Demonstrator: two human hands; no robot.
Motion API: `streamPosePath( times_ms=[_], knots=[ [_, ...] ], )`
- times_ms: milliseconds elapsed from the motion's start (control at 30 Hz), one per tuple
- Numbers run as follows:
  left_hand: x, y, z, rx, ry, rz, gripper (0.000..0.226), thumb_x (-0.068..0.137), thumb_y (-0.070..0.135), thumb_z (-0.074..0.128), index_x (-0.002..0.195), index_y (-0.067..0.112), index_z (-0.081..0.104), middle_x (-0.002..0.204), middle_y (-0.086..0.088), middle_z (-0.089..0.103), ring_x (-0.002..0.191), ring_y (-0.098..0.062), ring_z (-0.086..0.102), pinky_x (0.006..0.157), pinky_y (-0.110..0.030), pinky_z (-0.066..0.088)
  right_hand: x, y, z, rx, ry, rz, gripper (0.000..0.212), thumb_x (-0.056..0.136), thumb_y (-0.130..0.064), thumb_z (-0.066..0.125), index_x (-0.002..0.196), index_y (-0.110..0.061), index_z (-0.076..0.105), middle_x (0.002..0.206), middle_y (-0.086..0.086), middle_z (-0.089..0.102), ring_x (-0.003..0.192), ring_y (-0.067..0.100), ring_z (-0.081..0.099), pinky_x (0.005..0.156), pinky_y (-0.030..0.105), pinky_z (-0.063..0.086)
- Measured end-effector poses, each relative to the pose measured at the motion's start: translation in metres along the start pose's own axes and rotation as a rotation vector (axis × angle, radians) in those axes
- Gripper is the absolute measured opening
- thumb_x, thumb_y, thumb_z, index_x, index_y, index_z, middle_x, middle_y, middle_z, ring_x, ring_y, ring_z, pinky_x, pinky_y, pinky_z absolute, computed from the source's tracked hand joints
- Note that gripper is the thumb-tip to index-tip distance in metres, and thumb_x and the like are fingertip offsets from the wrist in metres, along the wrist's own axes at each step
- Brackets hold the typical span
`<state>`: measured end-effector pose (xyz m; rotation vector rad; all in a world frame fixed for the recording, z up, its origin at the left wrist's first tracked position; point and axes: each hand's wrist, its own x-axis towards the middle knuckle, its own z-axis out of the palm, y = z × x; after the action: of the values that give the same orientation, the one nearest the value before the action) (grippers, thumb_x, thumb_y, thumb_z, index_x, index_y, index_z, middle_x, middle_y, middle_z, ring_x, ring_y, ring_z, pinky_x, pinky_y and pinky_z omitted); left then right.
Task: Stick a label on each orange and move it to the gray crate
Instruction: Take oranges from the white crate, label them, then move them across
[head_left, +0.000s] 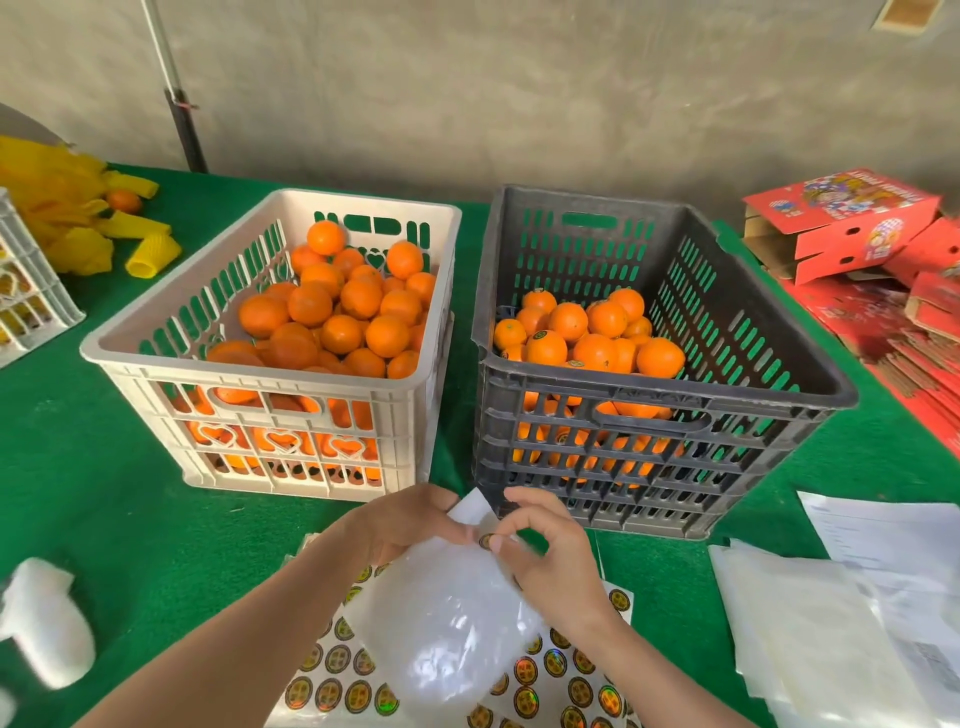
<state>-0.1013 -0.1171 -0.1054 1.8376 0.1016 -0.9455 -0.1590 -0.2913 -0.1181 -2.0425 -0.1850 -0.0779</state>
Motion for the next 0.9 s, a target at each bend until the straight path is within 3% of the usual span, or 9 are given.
streamPosePath(
  times_ms=[100,267,367,433,533,633,700,800,900],
  knots=[
    [0.001,0.004,0.004,0.373,0.031,0.065,0.011,0.084,0.025,0.069,0.088,0.018,0.062,0.087,-0.006,0.060,0.086,-0.021,0.059,0.079,-0.026,0.048,0.001,-0.013,-0.002,0.002,-0.005,-0.044,0.019,0.080,0.001,0.070,0.074,-0.016,0.069,0.110,-0.010,0.060,0.107,-0.014,0.049,0.090,0.004,0.031],
    [-0.005,0.004,0.013,0.613,0.091,0.224,0.062,0.081,0.029,0.070,0.137,0.018,0.046,0.131,-0.001,0.054,0.118,-0.019,0.051,0.104,-0.034,0.041,0.008,-0.053,-0.004,0.043,0.070,-0.346,0.017,0.080,0.001,0.065,0.087,-0.015,0.066,0.104,-0.006,0.060,0.096,0.004,0.057,0.079,0.017,0.046],
    [-0.031,0.007,-0.010,0.572,0.405,0.498,0.032,0.084,0.027,0.067,0.115,0.021,0.060,0.101,0.010,0.062,0.092,-0.008,0.061,0.084,-0.028,0.052,0.032,-0.092,-0.002,0.065,0.156,-0.570,0.028,0.087,-0.006,0.056,0.107,-0.025,0.059,0.110,-0.011,0.057,0.104,0.002,0.055,0.086,0.012,0.042],
    [-0.056,0.008,-0.038,0.480,0.615,0.657,0.014,0.085,0.019,0.067,0.096,0.026,0.064,0.079,0.019,0.060,0.067,-0.003,0.058,0.063,-0.017,0.049,0.061,-0.115,0.003,0.032,0.190,-0.655,0.031,0.091,-0.011,0.049,0.117,-0.028,0.053,0.110,-0.017,0.052,0.104,-0.004,0.051,0.089,0.009,0.039],
    [-0.084,0.013,-0.085,0.376,0.910,0.778,0.020,0.083,0.002,0.067,0.086,0.022,0.064,0.059,0.021,0.056,0.050,-0.001,0.051,0.048,-0.006,0.034,0.118,-0.148,0.028,-0.111,0.149,-0.596,0.041,0.094,-0.011,0.047,0.132,-0.025,0.045,0.123,-0.014,0.049,0.115,-0.005,0.040,0.100,0.010,0.031],
    [-0.083,0.025,-0.136,0.335,1.115,0.727,0.015,0.085,-0.001,0.063,0.095,0.009,0.065,0.060,0.013,0.057,0.049,-0.001,0.051,0.043,-0.009,0.035,0.171,-0.166,0.067,-0.212,0.079,-0.473,0.057,0.092,-0.001,0.046,0.146,-0.015,0.030,0.139,0.002,0.046,0.128,0.014,0.038,0.109,0.028,0.029],
    [-0.069,0.035,-0.171,0.313,1.163,0.646,0.021,0.086,-0.001,0.058,0.106,0.007,0.063,0.080,0.000,0.065,0.058,-0.005,0.054,0.052,-0.019,0.040,0.196,-0.165,0.088,-0.351,0.091,-0.412,0.064,0.092,-0.002,0.045,0.149,-0.014,0.019,0.135,0.008,0.048,0.124,0.023,0.041,0.105,0.036,0.032],
    [-0.038,0.046,-0.220,0.333,1.154,0.496,0.035,0.084,-0.004,0.053,0.118,0.003,0.057,0.109,-0.010,0.064,0.084,-0.020,0.055,0.071,-0.026,0.039,0.216,-0.149,0.108,-0.607,0.062,-0.255,0.076,0.090,-0.004,0.045,0.151,-0.021,0.003,0.136,0.010,0.043,0.126,0.028,0.037,0.108,0.045,0.030],
    [-0.001,0.058,-0.264,0.472,1.058,0.305,0.042,0.083,-0.001,0.055,0.125,0.002,0.052,0.118,-0.015,0.060,0.102,-0.029,0.057,0.078,-0.031,0.044,0.220,-0.130,0.119,-0.716,-0.022,-0.126,0.086,0.091,-0.009,0.045,0.150,-0.025,-0.015,0.142,0.011,0.034,0.133,0.032,0.029,0.111,0.050,0.025]
  ],
)
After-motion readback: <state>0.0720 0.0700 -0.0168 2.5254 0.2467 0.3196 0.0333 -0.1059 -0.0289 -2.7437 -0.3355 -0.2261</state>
